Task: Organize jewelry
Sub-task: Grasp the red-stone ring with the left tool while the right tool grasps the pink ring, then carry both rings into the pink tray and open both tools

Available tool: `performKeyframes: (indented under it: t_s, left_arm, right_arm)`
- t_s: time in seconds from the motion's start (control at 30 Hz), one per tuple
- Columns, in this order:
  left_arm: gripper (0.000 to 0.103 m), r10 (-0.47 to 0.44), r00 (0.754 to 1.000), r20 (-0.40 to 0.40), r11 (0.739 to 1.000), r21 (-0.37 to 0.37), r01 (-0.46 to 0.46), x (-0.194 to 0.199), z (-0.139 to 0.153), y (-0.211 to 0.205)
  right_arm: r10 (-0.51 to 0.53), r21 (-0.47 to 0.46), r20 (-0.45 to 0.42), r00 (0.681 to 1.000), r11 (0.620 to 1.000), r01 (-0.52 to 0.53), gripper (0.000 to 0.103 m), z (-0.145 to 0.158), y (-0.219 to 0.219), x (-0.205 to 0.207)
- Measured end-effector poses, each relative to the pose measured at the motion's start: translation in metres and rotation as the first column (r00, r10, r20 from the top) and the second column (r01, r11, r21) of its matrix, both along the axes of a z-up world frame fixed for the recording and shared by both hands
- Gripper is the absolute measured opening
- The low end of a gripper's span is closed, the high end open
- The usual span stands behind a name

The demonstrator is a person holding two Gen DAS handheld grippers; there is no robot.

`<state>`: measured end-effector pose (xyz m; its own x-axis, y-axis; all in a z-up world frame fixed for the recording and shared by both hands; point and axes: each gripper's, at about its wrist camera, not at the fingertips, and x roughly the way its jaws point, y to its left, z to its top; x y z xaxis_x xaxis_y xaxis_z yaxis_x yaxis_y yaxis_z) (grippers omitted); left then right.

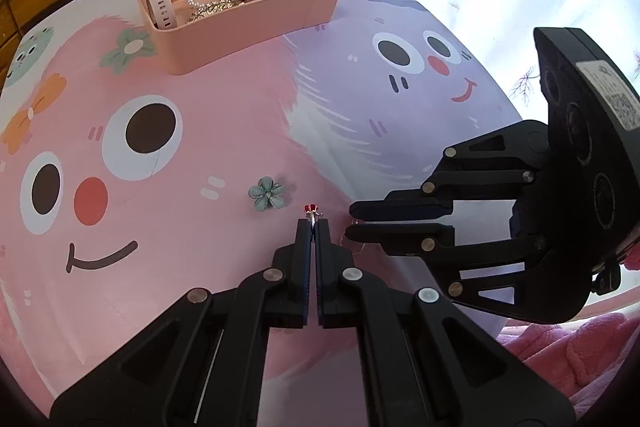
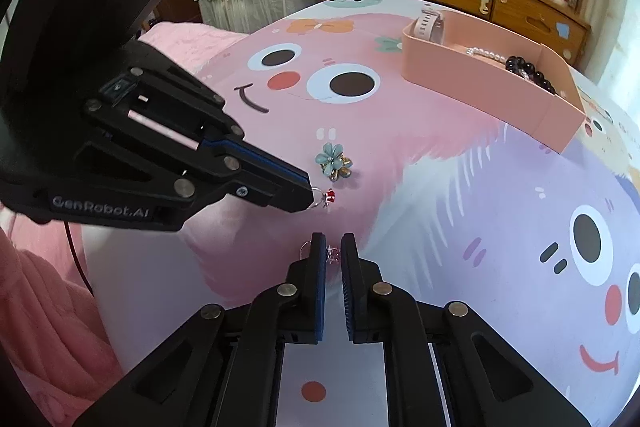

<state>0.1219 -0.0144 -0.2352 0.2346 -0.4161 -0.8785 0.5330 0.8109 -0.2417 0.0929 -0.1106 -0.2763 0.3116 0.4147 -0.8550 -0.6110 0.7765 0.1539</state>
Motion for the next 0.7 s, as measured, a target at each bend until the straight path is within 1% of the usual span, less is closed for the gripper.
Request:
performKeyframes:
  t_s: [0.2, 0.33, 0.47, 0.57, 0.7]
  left_arm:
    - [0.000, 0.037, 0.999, 0.022, 0.999, -0.023, -0.036, 0.005, 0.013, 0.001]
    - [0.000, 0.101, 0.993, 0.061, 0.994, -0.042, -0.099, 0.019, 0.030, 0.004]
    - [0.000, 0.169, 0.980, 0.107, 0.982, -0.102, -0.159, 0.041, 0.054, 0.007]
    - [0.000, 0.192, 0.970, 0.146, 0.976, -0.136, -0.173, 0.059, 0.069, 0.006]
    - [0.000, 0.213, 0.957, 0.196, 0.969, -0.165, -0.182, 0.083, 0.084, 0.002]
  right_arm:
    - [-0.066, 0.018, 0.023, 0.998, 0.998, 0.066, 0.007, 0.014, -0.002, 0.011]
    - [-0.131, 0.029, 0.056, 0.990, 0.991, 0.130, 0.007, 0.029, -0.004, 0.024]
    - [-0.213, 0.046, 0.101, 0.972, 0.977, 0.209, 0.007, 0.047, -0.011, 0.041]
    - [-0.272, 0.077, 0.119, 0.955, 0.961, 0.265, 0.007, 0.058, -0.018, 0.054]
    - [-0.327, 0.090, 0.153, 0.933, 0.944, 0.316, 0.007, 0.070, -0.027, 0.070]
